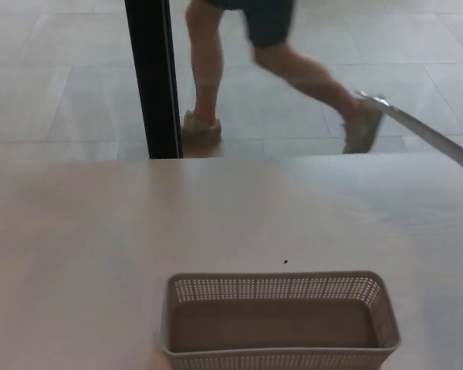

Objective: A garden tool is kept on the righthand side and a container is kept on the lefthand side on a desk infront of the robot. the robot uses its right hand to pick up the garden tool and makes a scooping motion inside the container

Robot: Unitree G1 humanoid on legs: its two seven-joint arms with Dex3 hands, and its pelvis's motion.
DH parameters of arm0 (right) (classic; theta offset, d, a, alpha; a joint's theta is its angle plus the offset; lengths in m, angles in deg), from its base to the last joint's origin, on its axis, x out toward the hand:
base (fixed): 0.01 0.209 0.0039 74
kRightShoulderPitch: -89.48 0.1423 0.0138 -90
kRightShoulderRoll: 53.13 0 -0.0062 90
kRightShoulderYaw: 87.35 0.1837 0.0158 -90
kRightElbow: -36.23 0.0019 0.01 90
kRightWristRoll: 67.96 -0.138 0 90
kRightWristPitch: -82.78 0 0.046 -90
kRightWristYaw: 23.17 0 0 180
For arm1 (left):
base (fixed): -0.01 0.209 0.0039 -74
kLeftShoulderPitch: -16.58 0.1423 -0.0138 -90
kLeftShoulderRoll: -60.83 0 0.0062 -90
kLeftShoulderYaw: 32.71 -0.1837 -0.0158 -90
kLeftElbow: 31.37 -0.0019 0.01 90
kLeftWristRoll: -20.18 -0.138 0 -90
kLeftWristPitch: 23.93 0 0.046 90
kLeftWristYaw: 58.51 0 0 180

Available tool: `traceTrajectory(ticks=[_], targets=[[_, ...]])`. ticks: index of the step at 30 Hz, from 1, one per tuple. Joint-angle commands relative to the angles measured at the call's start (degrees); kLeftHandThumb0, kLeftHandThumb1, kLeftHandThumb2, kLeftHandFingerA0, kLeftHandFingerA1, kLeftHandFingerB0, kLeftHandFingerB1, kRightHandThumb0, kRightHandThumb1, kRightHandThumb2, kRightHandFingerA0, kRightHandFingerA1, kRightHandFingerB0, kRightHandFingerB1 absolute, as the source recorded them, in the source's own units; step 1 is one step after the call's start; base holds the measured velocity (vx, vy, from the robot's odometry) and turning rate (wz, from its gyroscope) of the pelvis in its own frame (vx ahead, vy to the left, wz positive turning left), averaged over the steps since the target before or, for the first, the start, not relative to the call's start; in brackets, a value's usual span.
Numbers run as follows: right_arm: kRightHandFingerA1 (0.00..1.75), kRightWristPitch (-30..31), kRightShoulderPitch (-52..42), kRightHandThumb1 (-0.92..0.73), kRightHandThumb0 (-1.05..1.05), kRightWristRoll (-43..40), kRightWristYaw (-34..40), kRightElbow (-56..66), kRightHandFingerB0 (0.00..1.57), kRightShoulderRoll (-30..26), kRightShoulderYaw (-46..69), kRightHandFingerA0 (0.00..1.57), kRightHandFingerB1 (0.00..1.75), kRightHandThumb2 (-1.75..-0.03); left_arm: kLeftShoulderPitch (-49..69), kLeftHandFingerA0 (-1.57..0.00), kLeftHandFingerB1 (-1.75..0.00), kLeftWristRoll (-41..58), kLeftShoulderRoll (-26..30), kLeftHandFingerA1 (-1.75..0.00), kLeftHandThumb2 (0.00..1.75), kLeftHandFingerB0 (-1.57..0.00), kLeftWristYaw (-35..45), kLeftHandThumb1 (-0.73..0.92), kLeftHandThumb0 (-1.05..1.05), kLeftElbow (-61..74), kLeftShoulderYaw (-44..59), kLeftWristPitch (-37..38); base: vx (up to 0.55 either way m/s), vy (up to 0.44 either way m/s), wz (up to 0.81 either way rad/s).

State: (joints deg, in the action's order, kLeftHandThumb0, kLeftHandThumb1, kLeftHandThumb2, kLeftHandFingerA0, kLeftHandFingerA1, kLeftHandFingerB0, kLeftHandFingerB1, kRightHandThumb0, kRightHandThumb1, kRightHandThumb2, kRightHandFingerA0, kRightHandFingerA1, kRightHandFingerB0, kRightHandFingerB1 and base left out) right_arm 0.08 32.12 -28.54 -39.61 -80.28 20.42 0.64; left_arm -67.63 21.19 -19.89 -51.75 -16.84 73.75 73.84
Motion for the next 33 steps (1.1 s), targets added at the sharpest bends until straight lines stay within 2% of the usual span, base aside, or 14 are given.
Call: traceTrajectory(ticks=[1, 3, 4, 5, 6, 7, 9, 14, 16, 17, 28, 31, 32, 33], targets=[[1.68, -0.3, -1.0, -0.67, -0.27, 0.5, 4.7, -3.1, 0.79, 0.3, -3.7, 0.85, 1.01, -0.66, 0.2, -0.65, -0.45, -0.6, 1.1, -0.61, 0.60, -0.59, -0.5, 0.67, -0.54, -0.5, -0.6, 0.9, 0.00, 0.000, 0.00], [1.73, 0.8, -2.2, -0.65, -0.27, 0.3, 7.8, -4.9, 0.70, 3.0, -5.2, 0.85, 1.44, -0.76, 0.3, -0.65, -0.45, 0.2, 0.7, -0.65, 0.59, -0.57, -0.5, 0.66, -0.54, -0.5, 0.1, 0.6, 0.00, 0.000, 0.00], [1.73, 1.0, -2.2, -0.65, -0.27, 0.2, 8.2, -5.2, 0.70, 3.2, -5.4, 0.85, 1.44, -0.76, 0.3, -0.65, -0.45, 0.3, 0.7, -0.65, 0.59, -0.57, -0.5, 0.66, -0.54, -0.5, 0.2, 0.5, 0.00, 0.000, 0.00], [1.55, 3.0, -2.5, -0.68, -0.32, 1.3, 9.3, -6.3, 0.67, 4.7, -6.8, 0.89, 0.51, -0.70, 0.5, -0.66, -0.45, -0.5, 0.3, -0.65, 0.60, -0.58, -0.8, 0.68, -0.54, -0.5, -0.6, 0.8, 0.00, 0.000, 0.00], [1.55, 3.3, -2.6, -0.68, -0.32, 1.4, 9.5, -6.4, 0.67, 4.7, -7.0, 0.89, 0.51, -0.70, 0.5, -0.66, -0.45, -0.6, 0.2, -0.65, 0.60, -0.58, -0.9, 0.68, -0.54, -0.5, -0.7, 0.9, 0.00, 0.000, 0.00], [1.54, 3.9, -2.5, -0.69, -0.35, 1.5, 10.0, -6.8, 0.71, 5.1, -7.4, 0.88, 0.60, -0.71, 0.6, -0.67, -0.45, -0.6, 0.1, -0.69, 0.60, -0.60, -0.9, 0.68, -0.54, -0.5, -0.8, 0.9, 0.00, 0.000, 0.00], [1.63, 6.8, -2.2, -0.70, -0.31, 1.3, 11.1, -8.0, 0.71, 7.7, -8.1, 0.86, 1.19, -0.70, 0.9, -0.68, -0.47, -0.5, 0.0, -0.70, 0.60, -0.61, -0.7, 0.68, -0.53, -0.4, -0.8, 1.5, 0.00, 0.000, 0.00], [1.59, 11.0, -0.2, -0.76, -0.36, 1.2, 13.7, -13.5, 0.70, 10.1, -8.9, 0.83, 1.28, -0.73, 0.8, -0.69, -0.48, 0.8, 0.1, -0.82, 0.60, -0.59, 0.0, 0.66, -0.53, 0.1, 0.3, 1.1, 0.00, 0.000, 0.00], [1.61, 11.4, 0.4, -0.76, -0.34, 1.0, 14.8, -15.5, 0.66, 10.1, -9.3, 0.84, 1.06, -0.72, 1.0, -0.68, -0.49, 1.0, 0.0, -0.78, 0.60, -0.59, 0.1, 0.66, -0.53, 0.7, 0.4, 1.3, 0.00, 0.000, 0.00], [1.49, 11.6, 0.6, -0.76, -0.35, 1.4, 15.4, -16.5, 0.61, 10.1, -9.7, 0.81, 0.73, -0.72, 0.9, -0.68, -0.48, 0.6, 0.1, -0.76, 0.60, -0.59, 0.0, 0.67, -0.54, 0.8, 0.1, 1.3, 0.00, 0.000, 0.00], [0.97, 13.4, 1.5, -0.71, -0.36, 1.2, 15.8, -22.5, 0.45, 8.8, -14.3, 0.71, 0.50, -0.61, 0.8, -0.69, -0.46, 0.1, -0.1, -0.76, 0.60, -0.61, -0.8, 0.67, -0.53, -0.5, -0.4, 1.1, 0.00, 0.000, 0.00], [1.09, 12.8, 1.2, -0.67, -0.48, -1.9, 13.8, -20.8, 0.23, 9.2, -13.0, 0.77, 0.39, -0.59, 1.0, -0.66, -0.46, 0.7, -0.2, -0.69, 0.60, -0.57, -0.2, 0.66, -0.56, -0.1, 0.1, 1.4, 0.00, 0.000, 0.00], [0.78, 12.3, 1.0, -0.52, -0.56, -2.4, 12.7, -20.4, 0.16, 9.1, -13.0, 0.46, 0.48, -0.87, 0.8, -0.70, -0.47, -0.7, 0.0, -0.89, 0.60, -0.64, -1.5, 0.67, -0.58, -0.2, -1.2, 0.9, 0.00, 0.000, 0.00], [0.65, 11.6, 0.6, -0.53, -0.62, -2.5, 11.5, -19.8, 0.15, 8.8, -13.3, 0.30, 0.46, -0.88, 0.7, -0.69, -0.48, -0.9, 0.0, -0.84, 0.60, -0.62, -1.7, 0.68, -0.57, -0.1, -1.3, 0.8, 0.00, 0.000, 0.00]])
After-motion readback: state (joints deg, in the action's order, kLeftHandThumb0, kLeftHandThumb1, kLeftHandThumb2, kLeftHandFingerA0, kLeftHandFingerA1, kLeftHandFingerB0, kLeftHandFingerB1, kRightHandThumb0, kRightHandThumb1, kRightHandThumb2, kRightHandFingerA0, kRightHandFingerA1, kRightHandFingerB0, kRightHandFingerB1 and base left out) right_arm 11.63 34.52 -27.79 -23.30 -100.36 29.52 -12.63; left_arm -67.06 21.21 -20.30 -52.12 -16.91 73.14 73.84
